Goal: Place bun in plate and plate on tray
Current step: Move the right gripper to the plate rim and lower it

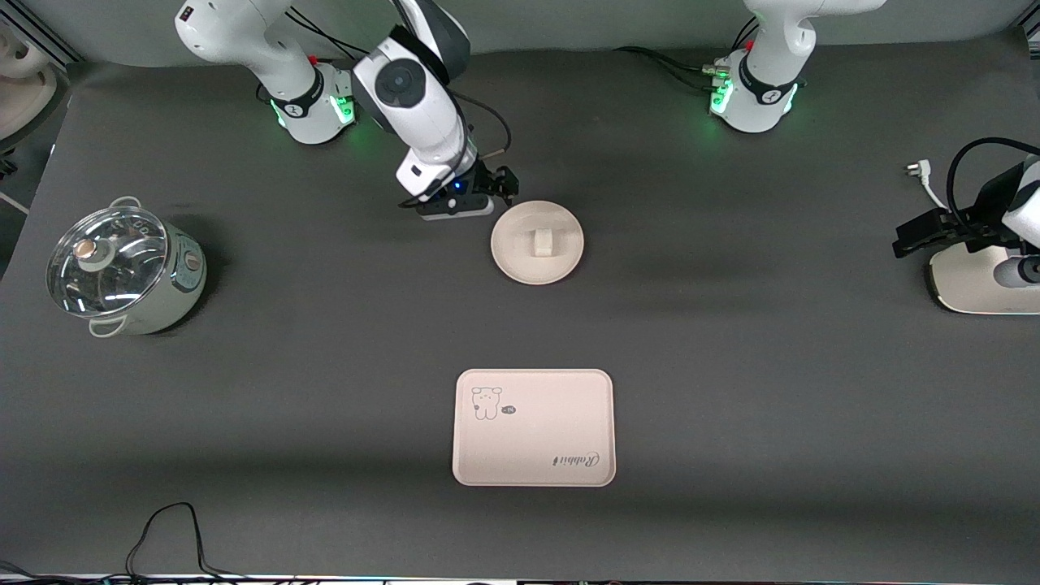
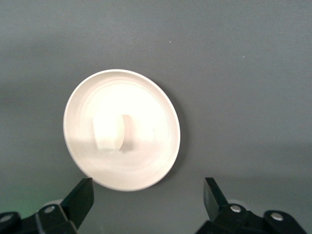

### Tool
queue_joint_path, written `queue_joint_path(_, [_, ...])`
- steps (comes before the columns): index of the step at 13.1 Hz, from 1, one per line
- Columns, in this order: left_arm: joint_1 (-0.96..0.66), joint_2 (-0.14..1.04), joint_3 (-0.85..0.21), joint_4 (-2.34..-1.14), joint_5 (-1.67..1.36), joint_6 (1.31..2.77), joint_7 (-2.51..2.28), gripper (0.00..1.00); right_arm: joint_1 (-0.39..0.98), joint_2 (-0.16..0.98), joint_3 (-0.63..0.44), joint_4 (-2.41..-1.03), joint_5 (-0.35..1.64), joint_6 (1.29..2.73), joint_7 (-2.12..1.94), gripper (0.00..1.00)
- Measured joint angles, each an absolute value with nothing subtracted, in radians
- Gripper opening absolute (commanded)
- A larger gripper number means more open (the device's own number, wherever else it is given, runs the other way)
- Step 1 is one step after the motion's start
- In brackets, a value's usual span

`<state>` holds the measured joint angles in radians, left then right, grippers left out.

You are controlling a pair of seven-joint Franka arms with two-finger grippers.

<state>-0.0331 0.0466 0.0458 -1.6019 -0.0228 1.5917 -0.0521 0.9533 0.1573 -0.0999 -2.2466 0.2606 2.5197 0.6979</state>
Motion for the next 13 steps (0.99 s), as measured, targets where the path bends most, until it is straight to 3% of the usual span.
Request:
queue_joint_path(7, [-0.034,0.039,0.042,-1.595,-0.023,1.587,-0.051,1.0,0.973,0.364,-0.099,-2.279,0.261,2.823,0.698,1.0])
queue_joint_path(13, [-0.035,0.039,0.04,-1.585,-0.023,1.605,-0.051,1.0,0.983,0.423,-0.099,-2.279,0.261,2.883,0.699,1.0])
